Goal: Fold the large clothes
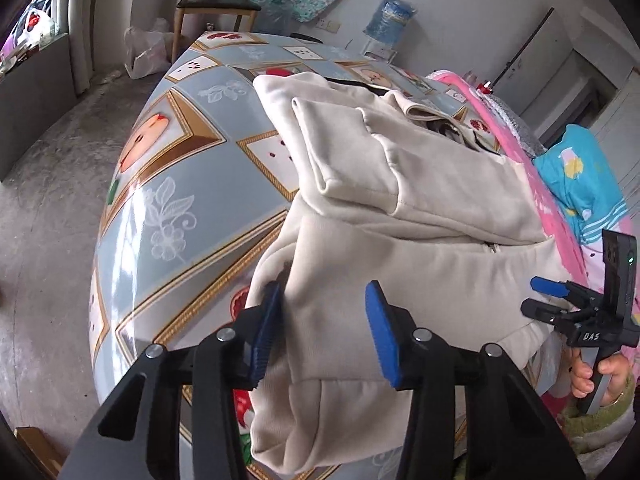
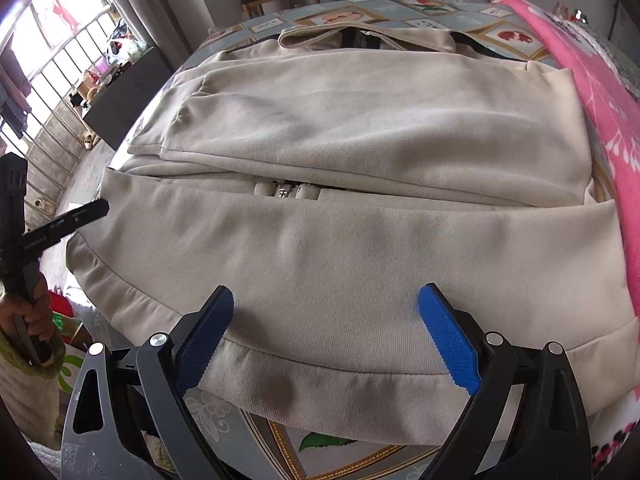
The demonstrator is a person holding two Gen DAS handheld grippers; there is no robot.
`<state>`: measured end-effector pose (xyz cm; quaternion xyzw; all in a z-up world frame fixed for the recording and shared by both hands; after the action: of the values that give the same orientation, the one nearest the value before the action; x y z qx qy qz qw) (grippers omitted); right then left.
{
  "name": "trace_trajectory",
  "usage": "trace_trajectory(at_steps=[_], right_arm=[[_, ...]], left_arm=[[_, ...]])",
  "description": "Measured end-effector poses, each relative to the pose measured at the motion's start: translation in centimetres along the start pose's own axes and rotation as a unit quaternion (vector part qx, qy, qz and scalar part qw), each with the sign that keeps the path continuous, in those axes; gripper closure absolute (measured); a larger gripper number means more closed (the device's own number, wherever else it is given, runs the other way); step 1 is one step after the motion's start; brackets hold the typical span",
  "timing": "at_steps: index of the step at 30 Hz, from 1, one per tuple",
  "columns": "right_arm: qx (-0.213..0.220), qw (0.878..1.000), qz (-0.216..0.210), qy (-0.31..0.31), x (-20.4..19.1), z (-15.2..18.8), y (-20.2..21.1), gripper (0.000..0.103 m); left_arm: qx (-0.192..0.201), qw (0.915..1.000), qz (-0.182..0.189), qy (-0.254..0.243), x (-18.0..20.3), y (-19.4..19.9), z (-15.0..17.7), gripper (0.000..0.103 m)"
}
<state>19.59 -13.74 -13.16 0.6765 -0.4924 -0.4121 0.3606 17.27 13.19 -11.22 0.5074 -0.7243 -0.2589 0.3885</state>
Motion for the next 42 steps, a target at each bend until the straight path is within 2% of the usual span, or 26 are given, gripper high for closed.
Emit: trace_trajectory(at_steps=[3, 5, 6, 9, 11, 14, 17, 19, 21, 22, 25, 28, 30, 33, 34, 36, 40, 42], right_arm=[[-0.001, 1.000, 0.001, -0.003, 0.0, 0.0, 0.0, 0.013], [0.001, 1.000, 0.001, -0.004, -0.1, 0.1, 0.0, 0.013], [0.002, 1.000, 0.003, -0.004, -0.2, 0.0, -0.1, 0.013], [0.005, 1.000, 0.008, 0.000, -0.2, 0.0, -0.1, 0.013], [0.005, 1.000, 0.007, -0.001, -0.2, -0.1, -0.1, 0.013], [0.007, 1.000, 0.000, -0.007, 0.0, 0.0, 0.0, 0.013], [0.010, 1.000, -0.008, -0.010, 0.1, 0.0, 0.2, 0.013], [0.009, 1.000, -0.011, -0.010, 0.2, 0.0, 0.3, 0.013], [0.010, 1.000, -0.019, -0.017, 0.4, 0.0, 0.5, 0.013], [0.011, 0.999, -0.025, -0.027, 0.9, -0.1, 0.8, 0.014], [0.034, 0.998, -0.020, -0.053, 2.9, -0.5, 2.3, 0.019], [0.083, 0.991, -0.021, -0.105, 7.5, -1.5, 5.6, 0.022], [0.101, 0.985, -0.018, -0.139, 10.9, -2.1, 7.1, 0.028], [0.115, 0.975, -0.013, -0.189, 15.9, -2.9, 8.3, 0.043], [0.116, 0.973, -0.013, -0.200, 17.1, -3.1, 8.3, 0.048], [0.108, 0.971, -0.015, -0.211, 18.9, -3.5, 7.8, 0.051], [0.076, 0.974, -0.038, -0.209, 19.6, -3.8, 5.5, 0.058], [0.070, 0.976, -0.035, -0.204, 19.4, -3.6, 4.8, 0.064]], left_arm=[[0.021, 0.9989, 0.041, -0.006, 0.8, 0.6, -0.3, 0.062], [0.038, 0.9942, 0.101, 0.004, 1.6, 1.3, -0.8, 0.062], [0.039, 0.9931, 0.110, 0.007, 1.8, 1.3, -1.0, 0.062], [0.013, 0.9971, 0.074, 0.009, 0.9, -0.4, -1.3, 0.063], [0.004, 0.9976, 0.066, 0.022, 0.5, -1.2, -1.4, 0.065], [0.012, 0.9967, 0.077, 0.026, 0.7, -1.1, -1.8, 0.066], [0.046, 0.9913, 0.123, 0.004, 2.6, 0.3, -2.3, 0.066], [0.041, 0.9942, 0.098, -0.016, 2.8, 0.3, -2.0, 0.066], [-0.001, 0.9992, 0.010, -0.039, 1.9, -1.2, -1.1, 0.071], [-0.010, 0.9989, -0.009, -0.045, 1.8, -1.4, -0.9, 0.077], [-0.004, 0.9985, -0.017, -0.051, 2.5, -1.1, -1.1, 0.081], [-0.008, 0.9974, -0.035, -0.063, 2.3, -1.2, -0.7, 0.084], [-0.015, 0.9971, -0.042, -0.062, 2.1, -1.4, -0.4, 0.085], [-0.018, 0.9960, -0.055, -0.068, 2.1, -1.6, -0.2, 0.085], [-0.018, 0.9955, -0.059, -0.071, 2.2, -1.6, -0.3, 0.085], [-0.019, 0.9948, -0.067, -0.075, 2.2, -1.7, -0.2, 0.085], [-0.019, 0.9942, -0.074, -0.075, 2.2, -1.8, -0.3, 0.085], [-0.020, 0.9943, -0.075, -0.073, 2.1, -1.8, -0.3, 0.085]])
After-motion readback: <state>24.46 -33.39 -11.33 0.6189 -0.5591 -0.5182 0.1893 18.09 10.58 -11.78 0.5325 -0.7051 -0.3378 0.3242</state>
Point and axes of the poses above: each gripper's, at about its wrist camera, not at the fingertips, and y roughly against the way its jaws point, x to its right, z to its underside, the point moved 9 cm from there along -y, roughly the way its jaws point, and after that the axes turned 8 degrees about -y, right-handed, at the moved point
